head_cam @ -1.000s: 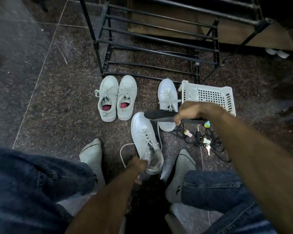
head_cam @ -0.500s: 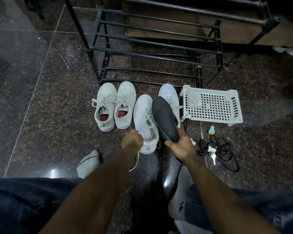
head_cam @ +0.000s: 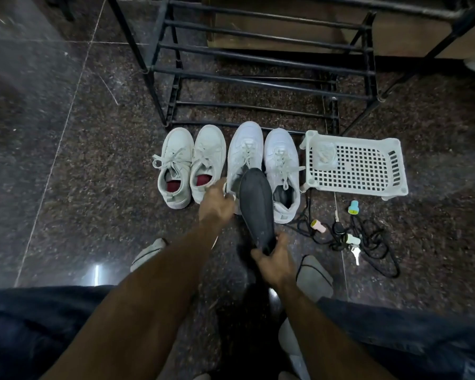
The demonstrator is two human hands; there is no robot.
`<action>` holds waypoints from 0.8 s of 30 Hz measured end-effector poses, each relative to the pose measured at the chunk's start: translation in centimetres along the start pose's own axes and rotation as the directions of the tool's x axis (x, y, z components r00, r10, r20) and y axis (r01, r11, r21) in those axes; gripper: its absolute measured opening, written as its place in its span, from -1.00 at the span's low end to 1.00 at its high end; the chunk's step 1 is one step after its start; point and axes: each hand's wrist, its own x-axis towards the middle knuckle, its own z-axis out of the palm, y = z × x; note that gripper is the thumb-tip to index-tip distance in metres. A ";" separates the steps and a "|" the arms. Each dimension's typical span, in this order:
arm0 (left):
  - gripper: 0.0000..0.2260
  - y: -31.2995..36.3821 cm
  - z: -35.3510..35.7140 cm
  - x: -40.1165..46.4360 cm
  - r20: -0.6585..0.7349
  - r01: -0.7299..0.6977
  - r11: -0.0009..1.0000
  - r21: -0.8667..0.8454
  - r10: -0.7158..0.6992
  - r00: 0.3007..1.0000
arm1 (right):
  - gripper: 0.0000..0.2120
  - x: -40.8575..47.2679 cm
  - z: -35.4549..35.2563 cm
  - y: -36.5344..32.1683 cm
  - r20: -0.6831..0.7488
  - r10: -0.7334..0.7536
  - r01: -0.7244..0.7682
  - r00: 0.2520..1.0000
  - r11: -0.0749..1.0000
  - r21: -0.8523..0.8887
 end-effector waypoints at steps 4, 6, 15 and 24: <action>-0.67 -4.1 1.4 -5.2 -0.013 0.177 0.946 -0.270 -0.187 0.982 | -0.53 -2.4 2.4 1.4 0.089 0.010 -0.001 0.996 0.996 -0.094; -0.63 -6.4 2.4 -6.9 0.069 0.296 0.885 -0.360 -0.291 0.954 | -0.49 -3.3 3.2 2.1 0.129 0.000 0.022 0.992 0.985 -0.169; -0.76 -10.1 2.8 -6.8 0.219 0.512 0.836 -0.197 -0.472 0.854 | -0.38 -1.6 2.4 2.6 0.235 -0.030 0.059 0.972 0.991 -0.117; -0.73 -8.8 2.8 -4.8 0.260 0.407 0.910 0.083 -0.414 0.873 | -0.51 4.4 -5.0 -4.0 -0.201 -0.416 0.242 0.887 0.788 -0.566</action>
